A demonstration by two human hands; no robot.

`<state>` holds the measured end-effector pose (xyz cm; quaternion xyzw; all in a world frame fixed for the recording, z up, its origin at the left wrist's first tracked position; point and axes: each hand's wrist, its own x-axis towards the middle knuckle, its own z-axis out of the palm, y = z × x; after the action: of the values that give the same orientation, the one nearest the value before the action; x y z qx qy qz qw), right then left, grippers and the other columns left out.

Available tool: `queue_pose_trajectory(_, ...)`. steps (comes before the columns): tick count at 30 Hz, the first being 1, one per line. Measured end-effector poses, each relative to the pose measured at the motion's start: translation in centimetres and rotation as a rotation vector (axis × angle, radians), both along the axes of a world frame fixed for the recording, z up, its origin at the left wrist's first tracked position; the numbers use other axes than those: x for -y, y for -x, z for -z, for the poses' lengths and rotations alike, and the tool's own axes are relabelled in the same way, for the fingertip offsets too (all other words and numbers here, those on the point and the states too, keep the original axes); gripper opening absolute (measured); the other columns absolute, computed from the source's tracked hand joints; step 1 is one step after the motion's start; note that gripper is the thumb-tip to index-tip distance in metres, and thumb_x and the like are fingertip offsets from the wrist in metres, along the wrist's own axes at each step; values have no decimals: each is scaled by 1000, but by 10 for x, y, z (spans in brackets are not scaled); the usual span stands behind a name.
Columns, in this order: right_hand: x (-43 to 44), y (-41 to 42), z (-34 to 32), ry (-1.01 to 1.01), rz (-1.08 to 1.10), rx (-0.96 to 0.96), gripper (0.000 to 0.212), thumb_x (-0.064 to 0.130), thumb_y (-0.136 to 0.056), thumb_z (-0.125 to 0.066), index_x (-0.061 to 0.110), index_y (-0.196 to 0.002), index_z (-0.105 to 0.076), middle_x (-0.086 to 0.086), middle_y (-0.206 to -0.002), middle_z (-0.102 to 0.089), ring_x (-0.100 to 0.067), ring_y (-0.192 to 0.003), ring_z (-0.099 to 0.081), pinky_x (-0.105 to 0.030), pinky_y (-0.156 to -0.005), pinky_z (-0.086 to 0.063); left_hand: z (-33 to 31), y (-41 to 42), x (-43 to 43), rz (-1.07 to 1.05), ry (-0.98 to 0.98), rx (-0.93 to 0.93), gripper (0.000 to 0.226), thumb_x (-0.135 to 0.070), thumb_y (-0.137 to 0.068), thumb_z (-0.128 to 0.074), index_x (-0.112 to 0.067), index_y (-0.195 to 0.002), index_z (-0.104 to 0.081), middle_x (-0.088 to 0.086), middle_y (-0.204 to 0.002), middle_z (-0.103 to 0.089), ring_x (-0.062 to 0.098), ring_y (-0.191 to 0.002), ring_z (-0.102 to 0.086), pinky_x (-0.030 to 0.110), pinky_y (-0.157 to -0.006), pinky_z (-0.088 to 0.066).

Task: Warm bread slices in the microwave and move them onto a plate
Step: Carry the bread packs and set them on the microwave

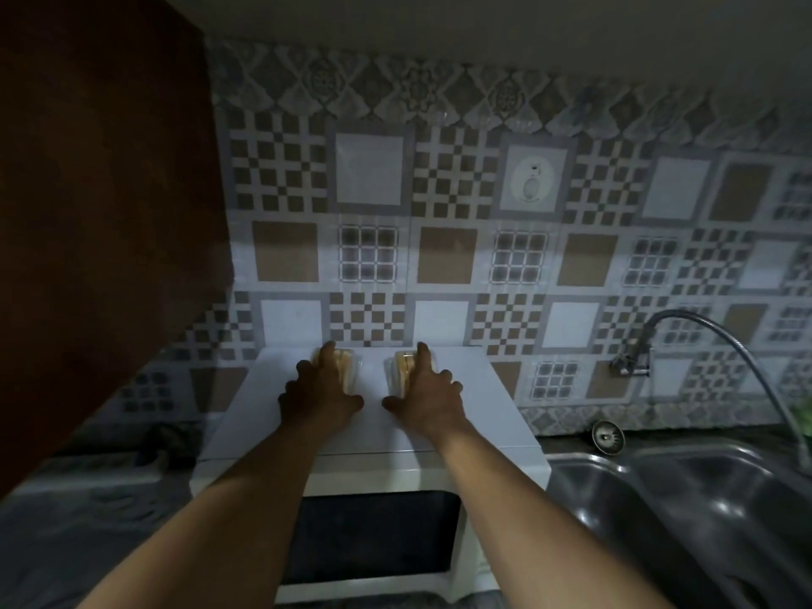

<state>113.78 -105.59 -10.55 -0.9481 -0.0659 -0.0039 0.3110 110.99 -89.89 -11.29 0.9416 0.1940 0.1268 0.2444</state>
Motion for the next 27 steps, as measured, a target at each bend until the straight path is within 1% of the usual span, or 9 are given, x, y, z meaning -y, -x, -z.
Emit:
queue_pose_trajectory(3, -2, -3, 0, 17, -3, -4, 108, 50, -85, -71, 31, -158, 7, -22, -146, -38, -41, -133, -37, -47, -109, -33, 1, -5, 0, 12, 23, 10, 103, -43, -77, -77, -33, -153, -8, 15, -141, -36, 40, -123, -47, 47, -97, -46)
queue_pose_trajectory(8, -1, -6, -1, 8, -17, -23, 105, 52, -87, -69, 33, -158, 7, -22, -147, -38, -42, -134, -37, -48, -110, -32, 2, -11, 2, 0, 24, -16, 109, -47, -76, -77, -35, -153, -1, 16, -144, -31, 41, -124, -45, 48, -96, -45)
queue_pose_trajectory(13, 3, -5, -7, 19, -42, -24, 107, 51, -88, -68, 35, -157, 12, -22, -146, -39, -41, -134, -39, -48, -109, -33, -1, -12, 0, 8, 21, -42, 112, -53, -77, -75, -37, -154, 6, 19, -149, -24, 43, -128, -41, 50, -100, -42)
queue_pose_trajectory(15, 5, -4, -12, 26, -39, -23, 107, 51, -89, -67, 34, -157, 14, -23, -149, -36, -42, -136, -36, -48, -110, -33, -4, -12, 0, -3, 32, -36, 111, -57, -79, -71, -38, -153, 9, 20, -151, -22, 45, -131, -38, 52, -103, -40)
queue_pose_trajectory(18, 9, -1, -23, 39, -31, -10, 105, 53, -90, -65, 33, -157, 13, -23, -154, -28, -44, -142, -27, -51, -112, -32, -13, -9, 1, -31, 24, -5, 100, -63, -85, -60, -34, -155, 5, 18, -152, -25, 44, -132, -36, 52, -105, -38)
queue_pose_trajectory(22, 14, 6, -37, 94, -48, 32, 99, 55, -92, -60, 32, -158, 10, -21, -156, -23, -43, -143, -23, -55, -113, -30, -26, 8, 3, -42, -135, 81, 78, -60, -95, -41, -26, -157, -6, 18, -150, -33, 40, -131, -39, 51, -102, -39)
queue_pose_trajectory(25, 21, 15, -47, 149, -79, 49, 93, 57, -94, -54, 31, -158, 8, -20, -159, -18, -43, -145, -18, -57, -116, -23, -40, 25, 4, -5, -214, 111, 68, -56, -99, -34, -27, -156, -12, 13, -151, -35, 36, -133, -39, 48, -103, -41)
queue_pose_trajectory(27, 25, 21, -57, 168, -107, 56, 90, 57, -96, -52, 31, -159, 7, -20, -161, -13, -43, -148, -12, -59, -117, -17, -51, 39, 6, 38, -245, 119, 64, -53, -101, -32, -28, -156, -14, 11, -153, -34, 33, -136, -37, 47, -106, -38)
